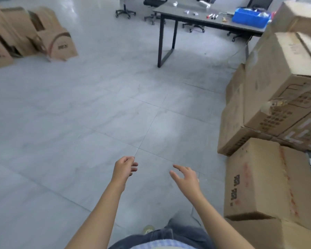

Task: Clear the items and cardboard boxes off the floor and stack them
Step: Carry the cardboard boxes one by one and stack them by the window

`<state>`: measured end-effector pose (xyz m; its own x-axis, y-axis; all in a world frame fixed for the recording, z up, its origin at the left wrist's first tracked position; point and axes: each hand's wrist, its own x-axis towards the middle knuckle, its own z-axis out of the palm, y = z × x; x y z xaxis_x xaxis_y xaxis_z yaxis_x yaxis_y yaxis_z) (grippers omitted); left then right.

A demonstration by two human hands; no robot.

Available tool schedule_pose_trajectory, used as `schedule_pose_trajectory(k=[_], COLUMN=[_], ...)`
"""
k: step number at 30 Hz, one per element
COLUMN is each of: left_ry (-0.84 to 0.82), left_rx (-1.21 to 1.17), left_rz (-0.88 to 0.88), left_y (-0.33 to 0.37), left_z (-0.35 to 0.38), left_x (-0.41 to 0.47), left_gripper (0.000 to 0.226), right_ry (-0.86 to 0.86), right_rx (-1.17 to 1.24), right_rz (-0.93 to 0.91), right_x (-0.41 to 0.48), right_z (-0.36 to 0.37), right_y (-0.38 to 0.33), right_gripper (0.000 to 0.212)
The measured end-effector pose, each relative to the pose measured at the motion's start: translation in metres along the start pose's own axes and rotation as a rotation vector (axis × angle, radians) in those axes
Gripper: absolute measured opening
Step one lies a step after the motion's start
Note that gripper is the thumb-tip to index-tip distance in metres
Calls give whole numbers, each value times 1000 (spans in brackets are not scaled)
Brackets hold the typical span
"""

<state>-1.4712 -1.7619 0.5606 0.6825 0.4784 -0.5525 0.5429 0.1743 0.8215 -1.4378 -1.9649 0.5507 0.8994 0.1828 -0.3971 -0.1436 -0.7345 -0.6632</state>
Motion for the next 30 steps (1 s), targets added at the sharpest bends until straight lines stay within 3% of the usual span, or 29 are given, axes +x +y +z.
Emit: schedule_pose_trajectory(k=[7,18,26,30], left_ry=[127,381,493,610], left_rx=[-40,-197,-319,-453], left_rz=[-104,-68,-341,-364], left_y=[17,138,130,140], left_z=[-33,-42,-60,-106], left_x=[58,191,241,297], left_gripper=[14,13,13,15], right_ry=[-175,-253,-643,-659], right_rx=[-151,-17,-272,-315], right_rz=[-68,-290,-276,-305], right_x=[87,303,361,412], right_z=[30,15,67,98], right_y=[-49,-202,-238,-291], right_gripper=[40,37,46,48])
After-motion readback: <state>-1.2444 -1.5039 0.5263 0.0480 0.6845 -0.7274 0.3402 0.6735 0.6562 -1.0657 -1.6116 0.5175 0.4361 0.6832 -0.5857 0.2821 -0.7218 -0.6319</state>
